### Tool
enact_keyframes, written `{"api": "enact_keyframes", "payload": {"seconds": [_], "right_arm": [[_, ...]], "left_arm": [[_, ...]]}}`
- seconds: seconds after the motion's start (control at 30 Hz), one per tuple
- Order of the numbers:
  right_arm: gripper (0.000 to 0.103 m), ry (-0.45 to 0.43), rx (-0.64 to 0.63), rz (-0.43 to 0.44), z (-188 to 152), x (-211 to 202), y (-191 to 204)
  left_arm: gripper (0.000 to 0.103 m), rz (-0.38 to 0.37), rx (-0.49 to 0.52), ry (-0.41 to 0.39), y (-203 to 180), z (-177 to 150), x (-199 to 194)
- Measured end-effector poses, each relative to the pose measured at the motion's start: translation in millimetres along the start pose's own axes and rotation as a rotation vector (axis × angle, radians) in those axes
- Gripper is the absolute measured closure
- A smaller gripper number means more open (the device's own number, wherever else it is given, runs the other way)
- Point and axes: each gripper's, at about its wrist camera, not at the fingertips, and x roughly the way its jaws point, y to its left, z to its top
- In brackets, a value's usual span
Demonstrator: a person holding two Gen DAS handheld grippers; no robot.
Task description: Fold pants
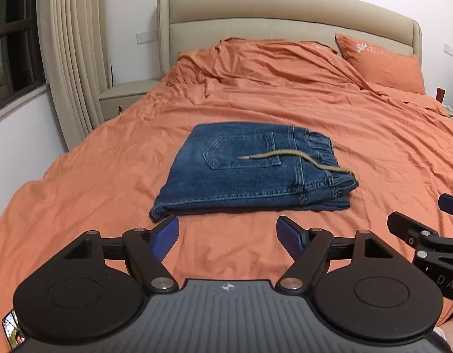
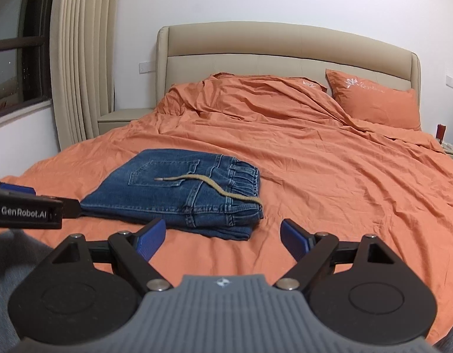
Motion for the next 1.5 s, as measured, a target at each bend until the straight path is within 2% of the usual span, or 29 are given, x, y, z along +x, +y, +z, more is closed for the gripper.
{"api": "enact_keyframes", "payload": {"seconds": [0.27,1.5], "right_arm": [[0.021,0.001,0.005,0.022,-2.1,0.8,5.5],[0.021,-0.018,0.06,-0.006,2.5,-6.1,-2.6]], "left_arm": [[0.015,0.0,0.004,-0.002,0.8,-3.2,1.9],[0.015,-0.004,0.009,0.002,0.5,-3.1,2.0]]}}
